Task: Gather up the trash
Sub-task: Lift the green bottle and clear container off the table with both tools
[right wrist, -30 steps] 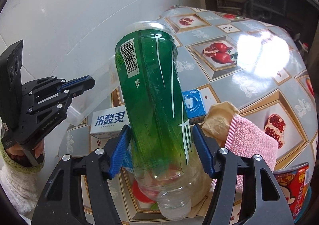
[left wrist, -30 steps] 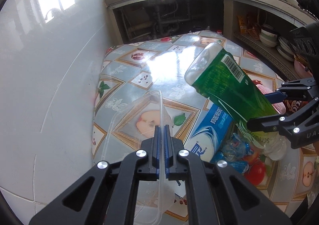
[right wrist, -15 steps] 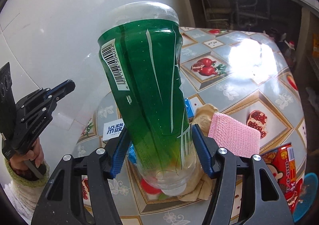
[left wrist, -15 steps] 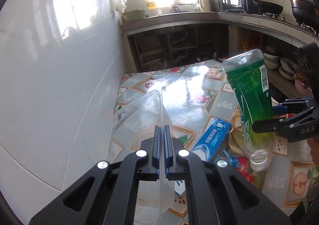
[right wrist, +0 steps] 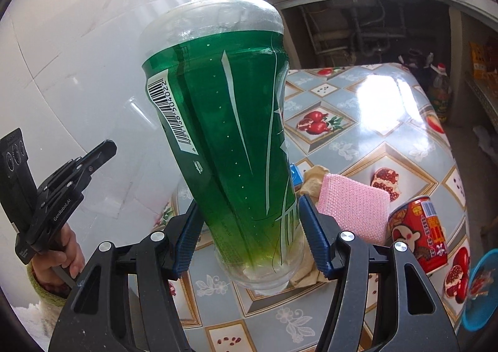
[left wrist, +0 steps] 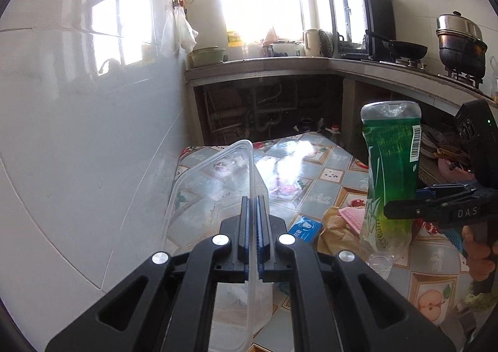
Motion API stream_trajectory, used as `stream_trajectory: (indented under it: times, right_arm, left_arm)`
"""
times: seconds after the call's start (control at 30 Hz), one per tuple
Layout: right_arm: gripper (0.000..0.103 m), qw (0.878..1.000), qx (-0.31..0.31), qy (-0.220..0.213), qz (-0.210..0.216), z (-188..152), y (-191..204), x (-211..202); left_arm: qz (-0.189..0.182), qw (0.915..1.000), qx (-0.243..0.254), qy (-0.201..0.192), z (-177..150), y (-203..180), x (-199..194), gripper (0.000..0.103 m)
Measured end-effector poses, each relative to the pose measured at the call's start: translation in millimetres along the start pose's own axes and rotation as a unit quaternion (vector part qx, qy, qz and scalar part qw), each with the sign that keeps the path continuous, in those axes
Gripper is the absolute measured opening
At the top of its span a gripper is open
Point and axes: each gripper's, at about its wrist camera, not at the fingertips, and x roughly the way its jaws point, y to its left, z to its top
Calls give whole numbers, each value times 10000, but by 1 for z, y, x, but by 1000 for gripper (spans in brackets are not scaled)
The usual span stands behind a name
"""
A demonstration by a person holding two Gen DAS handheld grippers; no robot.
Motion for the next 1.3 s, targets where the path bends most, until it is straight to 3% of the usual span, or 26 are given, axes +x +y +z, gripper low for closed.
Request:
stream_trajectory:
  times: [0.53,1.3]
  right_arm:
    - [58,9983,375,-318,327,-14,-7,-35]
    - [58,9953,727,-538,355,-50,-15,-72]
  left_arm:
    - [-513,9972,-309,-450,3,-22,-40,3]
    - [-1045,9926,-324,-527,10,-52,-44,3]
